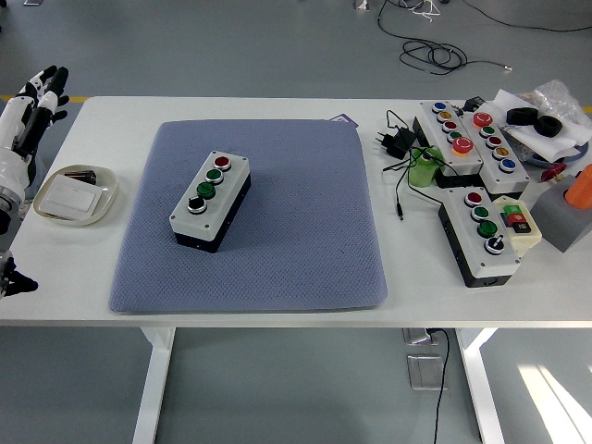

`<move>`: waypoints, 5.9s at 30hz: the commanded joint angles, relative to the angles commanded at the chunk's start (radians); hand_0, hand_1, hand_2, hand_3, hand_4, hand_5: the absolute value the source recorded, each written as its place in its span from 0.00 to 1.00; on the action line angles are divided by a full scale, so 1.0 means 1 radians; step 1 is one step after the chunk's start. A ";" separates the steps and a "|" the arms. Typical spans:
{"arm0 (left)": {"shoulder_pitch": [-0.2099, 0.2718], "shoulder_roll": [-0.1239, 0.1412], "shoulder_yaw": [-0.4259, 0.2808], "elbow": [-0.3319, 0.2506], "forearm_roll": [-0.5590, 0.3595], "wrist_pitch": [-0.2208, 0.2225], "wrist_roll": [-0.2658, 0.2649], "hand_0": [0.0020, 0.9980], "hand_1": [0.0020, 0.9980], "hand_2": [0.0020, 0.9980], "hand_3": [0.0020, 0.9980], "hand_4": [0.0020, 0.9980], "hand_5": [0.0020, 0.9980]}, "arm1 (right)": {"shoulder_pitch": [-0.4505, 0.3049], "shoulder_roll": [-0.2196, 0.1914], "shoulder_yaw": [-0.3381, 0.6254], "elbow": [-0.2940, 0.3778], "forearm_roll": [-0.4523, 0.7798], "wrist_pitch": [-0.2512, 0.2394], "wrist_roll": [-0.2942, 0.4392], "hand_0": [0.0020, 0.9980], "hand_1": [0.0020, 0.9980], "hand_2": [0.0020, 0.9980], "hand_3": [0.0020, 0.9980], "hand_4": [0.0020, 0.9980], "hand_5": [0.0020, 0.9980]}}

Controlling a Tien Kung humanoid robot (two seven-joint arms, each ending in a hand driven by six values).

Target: Pick up the button,place it on the desk,press the button,press the button

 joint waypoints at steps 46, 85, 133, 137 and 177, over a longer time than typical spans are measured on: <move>-0.165 -0.253 0.365 0.134 0.660 -0.205 0.433 0.95 1.00 1.00 1.00 1.00 0.69 | -0.010 -0.009 -0.001 0.000 0.013 -0.007 0.003 0.79 0.80 0.82 0.75 0.41 0.48; -0.284 -0.329 0.422 0.402 0.847 -0.317 0.433 0.54 0.70 0.86 1.00 0.98 0.44 | -0.005 -0.014 0.012 0.000 0.007 -0.023 0.016 0.79 0.80 0.82 0.75 0.41 0.48; -0.309 -0.268 0.507 0.456 0.944 -0.189 0.285 0.30 0.32 0.23 0.37 0.58 0.09 | -0.008 -0.017 0.031 0.000 -0.013 -0.041 0.016 0.79 0.80 0.82 0.75 0.41 0.48; -0.312 -0.251 0.517 0.454 0.930 -0.148 0.189 0.30 0.32 0.23 0.37 0.58 0.09 | -0.009 -0.017 0.030 0.000 -0.013 -0.041 0.015 0.79 0.80 0.82 0.75 0.41 0.48; -0.423 -0.127 0.665 0.469 0.946 -0.177 -0.360 0.32 0.33 0.23 0.35 0.56 0.00 | 0.001 -0.016 0.014 0.000 -0.009 -0.042 0.009 0.79 0.80 0.82 0.75 0.41 0.48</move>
